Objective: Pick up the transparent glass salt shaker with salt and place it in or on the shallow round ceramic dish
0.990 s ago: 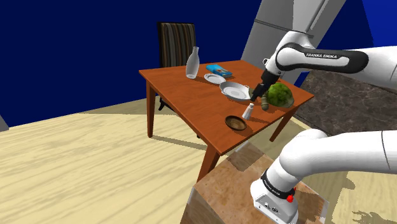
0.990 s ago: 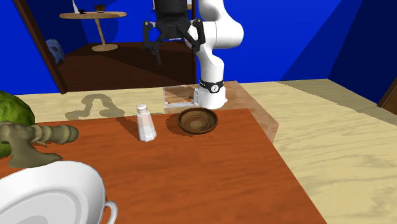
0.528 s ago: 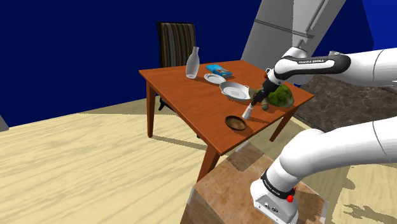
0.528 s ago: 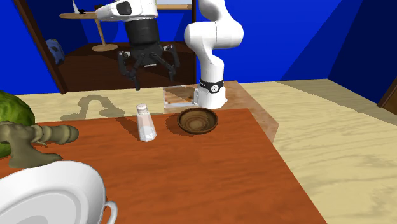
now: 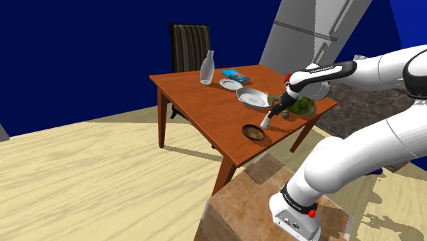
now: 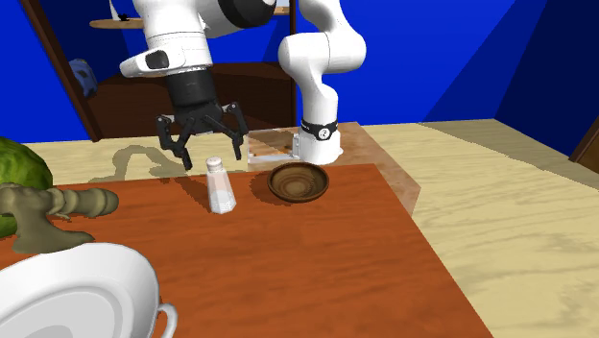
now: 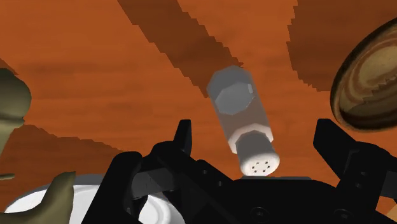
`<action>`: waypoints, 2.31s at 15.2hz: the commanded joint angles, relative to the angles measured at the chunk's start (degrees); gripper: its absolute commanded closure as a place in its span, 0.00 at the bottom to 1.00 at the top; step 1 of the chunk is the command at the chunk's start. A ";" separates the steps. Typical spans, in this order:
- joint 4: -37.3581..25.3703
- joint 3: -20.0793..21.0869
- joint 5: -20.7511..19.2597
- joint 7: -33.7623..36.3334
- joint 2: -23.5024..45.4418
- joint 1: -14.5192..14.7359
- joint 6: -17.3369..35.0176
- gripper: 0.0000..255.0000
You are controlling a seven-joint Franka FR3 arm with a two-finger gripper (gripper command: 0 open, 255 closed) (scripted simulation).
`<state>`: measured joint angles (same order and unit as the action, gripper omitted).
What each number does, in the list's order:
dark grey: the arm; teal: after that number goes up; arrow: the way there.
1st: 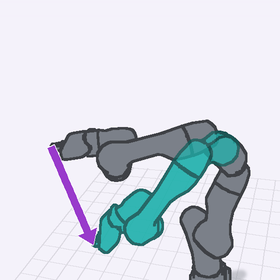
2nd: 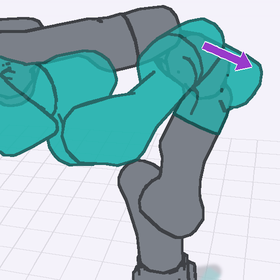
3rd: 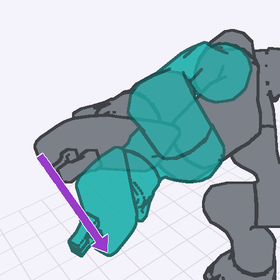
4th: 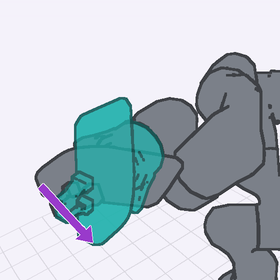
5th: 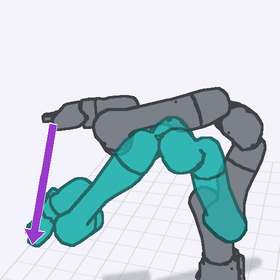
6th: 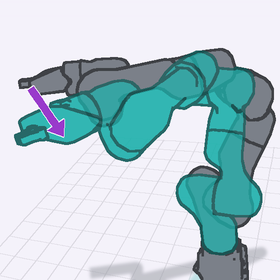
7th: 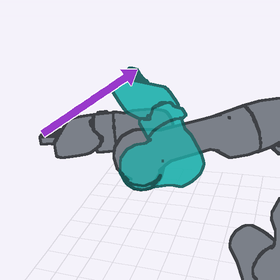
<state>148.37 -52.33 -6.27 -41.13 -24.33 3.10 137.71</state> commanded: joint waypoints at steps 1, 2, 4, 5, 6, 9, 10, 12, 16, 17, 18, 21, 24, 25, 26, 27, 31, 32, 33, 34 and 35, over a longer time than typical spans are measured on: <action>0.41 -1.41 1.11 -1.00 1.55 1.36 1.94 0.00; 0.65 -2.06 1.71 -1.46 2.31 2.09 2.88 0.00; 1.00 -3.15 2.79 -2.26 3.55 3.36 4.35 0.00; 1.00 -3.15 2.79 -2.26 3.55 3.35 4.35 0.00; 1.00 -3.15 2.79 -2.26 3.55 3.35 4.35 0.00; 1.00 -3.15 2.80 -2.26 3.55 3.35 4.35 0.00; 1.00 -3.15 2.80 -2.26 3.55 3.35 4.35 0.00; 1.00 -3.15 2.80 -2.26 3.55 3.35 4.35 1.00; 1.00 -3.15 2.80 -2.26 3.55 3.35 4.36 1.00; 1.00 -3.16 2.81 -2.27 3.56 3.37 4.37 1.00; 0.99 -3.18 2.83 -2.29 3.59 3.39 4.37 1.00; 1.00 -3.15 2.79 -2.26 3.55 3.35 4.35 1.00; 0.10 -1.00 1.19 -0.52 1.53 1.53 1.64 1.00; -0.23 -0.36 0.75 -0.01 0.90 1.01 0.73 1.00; -0.57 0.27 0.36 0.47 0.29 0.54 -0.17 1.00; -0.92 0.86 0.01 0.92 -0.30 0.10 -1.06 1.00; -2.45 3.02 -1.08 2.51 -2.46 -1.32 -4.61 1.00; -2.87 3.51 -1.28 2.86 -2.94 -1.61 -5.48 1.00; -3.30 3.98 -1.46 3.19 -3.41 -1.87 -6.35 1.00; -3.73 4.44 -1.61 3.51 -3.86 -2.12 -7.21 1.00; -4.18 4.89 -1.75 3.81 -4.30 -2.34 -8.07 1.00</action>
<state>144.63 -47.87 -7.87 -37.61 -28.19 1.00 130.51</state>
